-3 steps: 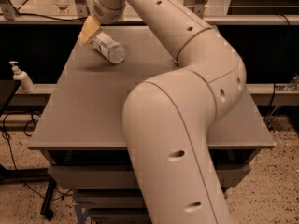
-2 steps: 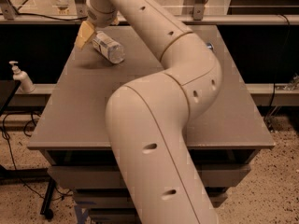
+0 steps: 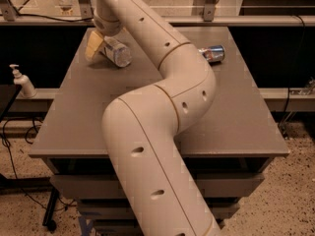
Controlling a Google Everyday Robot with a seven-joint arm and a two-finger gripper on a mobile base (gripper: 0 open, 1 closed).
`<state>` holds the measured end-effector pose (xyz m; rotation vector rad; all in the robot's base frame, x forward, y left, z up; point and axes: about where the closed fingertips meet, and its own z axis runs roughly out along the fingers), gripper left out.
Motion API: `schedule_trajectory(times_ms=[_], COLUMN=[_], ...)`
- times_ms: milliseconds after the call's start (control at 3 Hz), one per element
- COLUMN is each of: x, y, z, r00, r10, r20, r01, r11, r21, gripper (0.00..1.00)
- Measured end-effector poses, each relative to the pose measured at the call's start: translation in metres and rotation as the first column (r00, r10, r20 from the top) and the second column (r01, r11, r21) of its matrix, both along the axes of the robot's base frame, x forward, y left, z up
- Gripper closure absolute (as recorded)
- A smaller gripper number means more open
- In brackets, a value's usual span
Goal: Place blue plastic bottle upright
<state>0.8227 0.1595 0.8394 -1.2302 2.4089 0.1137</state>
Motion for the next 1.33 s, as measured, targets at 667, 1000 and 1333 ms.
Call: schedule_trajectory(times_ms=[667, 1000, 1333], x=[0.007, 0.007, 0.012], y=[0.003, 0.008, 0.006], z=[-0.002, 0.006, 0.035], r00=[0.9999, 0.9999, 0.9983], r10=[-0.010, -0.002, -0.005], r20=[0.003, 0.016, 0.058], r01=[0.010, 0.002, -0.001], r11=[1.000, 1.000, 0.994], r21=[-0.009, 0.004, 0.108], gripper=[0.41, 0.64, 0.87])
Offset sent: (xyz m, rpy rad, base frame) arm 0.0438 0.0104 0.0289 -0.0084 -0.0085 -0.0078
